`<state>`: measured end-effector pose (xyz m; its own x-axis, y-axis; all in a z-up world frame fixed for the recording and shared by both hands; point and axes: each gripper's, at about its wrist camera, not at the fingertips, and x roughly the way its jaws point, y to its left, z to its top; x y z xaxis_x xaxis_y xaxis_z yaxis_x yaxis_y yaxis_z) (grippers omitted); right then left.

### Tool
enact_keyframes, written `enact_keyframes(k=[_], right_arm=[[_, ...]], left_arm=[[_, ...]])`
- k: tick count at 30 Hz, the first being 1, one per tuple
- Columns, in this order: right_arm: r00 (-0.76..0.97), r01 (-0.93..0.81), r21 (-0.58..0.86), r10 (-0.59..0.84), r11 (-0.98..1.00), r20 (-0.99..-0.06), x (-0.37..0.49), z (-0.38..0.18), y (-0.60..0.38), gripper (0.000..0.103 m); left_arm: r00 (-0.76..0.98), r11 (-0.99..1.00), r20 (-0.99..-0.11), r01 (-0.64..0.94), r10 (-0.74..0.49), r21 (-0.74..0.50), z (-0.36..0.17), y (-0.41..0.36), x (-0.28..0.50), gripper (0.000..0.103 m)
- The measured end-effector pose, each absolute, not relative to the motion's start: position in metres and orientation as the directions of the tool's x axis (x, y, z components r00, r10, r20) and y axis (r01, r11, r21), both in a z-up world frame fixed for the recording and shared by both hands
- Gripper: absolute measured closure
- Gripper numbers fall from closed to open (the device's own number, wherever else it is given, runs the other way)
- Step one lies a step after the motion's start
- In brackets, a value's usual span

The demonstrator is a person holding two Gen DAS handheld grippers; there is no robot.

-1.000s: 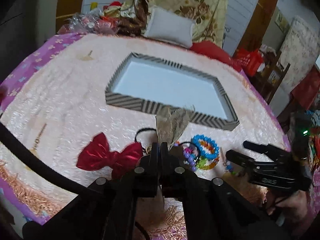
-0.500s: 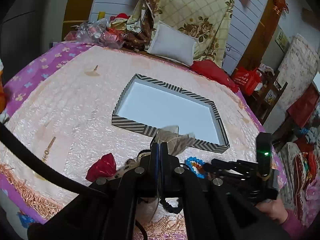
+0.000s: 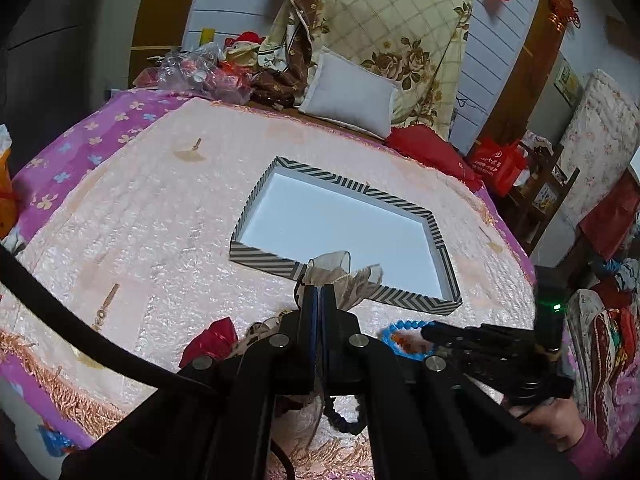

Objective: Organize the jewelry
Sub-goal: 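Grasp the blue bead bracelet with the right tool while the left holds the bow, then carry the blue bracelet with the right tool while the left carries the bow into the box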

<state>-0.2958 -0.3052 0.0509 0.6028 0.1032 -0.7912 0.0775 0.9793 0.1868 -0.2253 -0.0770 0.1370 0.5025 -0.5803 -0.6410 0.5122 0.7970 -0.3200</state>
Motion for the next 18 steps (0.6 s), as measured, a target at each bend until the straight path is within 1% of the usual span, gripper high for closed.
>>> enact_keyframes(k=[6, 12, 18], right_arm=[[0.639, 0.046, 0.168, 0.101, 0.985, -0.763, -0.292, 0.082, -0.304, 0.093], [0.673, 0.041, 0.142, 0.078, 0.989, -0.736, -0.270, 0.106, -0.305, 0.093], [0.670, 0.055, 0.128, 0.058, 0.990, -0.740, -0.238, 0.108, -0.310, 0.093]], left_arm=[[0.506, 0.789, -0.627, 0.524, -0.592, -0.322, 0.150, -0.083, -0.217, 0.103], [0.530, 0.794, -0.616, 0.530, -0.584, -0.297, 0.165, -0.097, -0.195, 0.103], [0.553, 0.809, -0.619, 0.531, -0.557, -0.253, 0.171, -0.119, -0.170, 0.103]])
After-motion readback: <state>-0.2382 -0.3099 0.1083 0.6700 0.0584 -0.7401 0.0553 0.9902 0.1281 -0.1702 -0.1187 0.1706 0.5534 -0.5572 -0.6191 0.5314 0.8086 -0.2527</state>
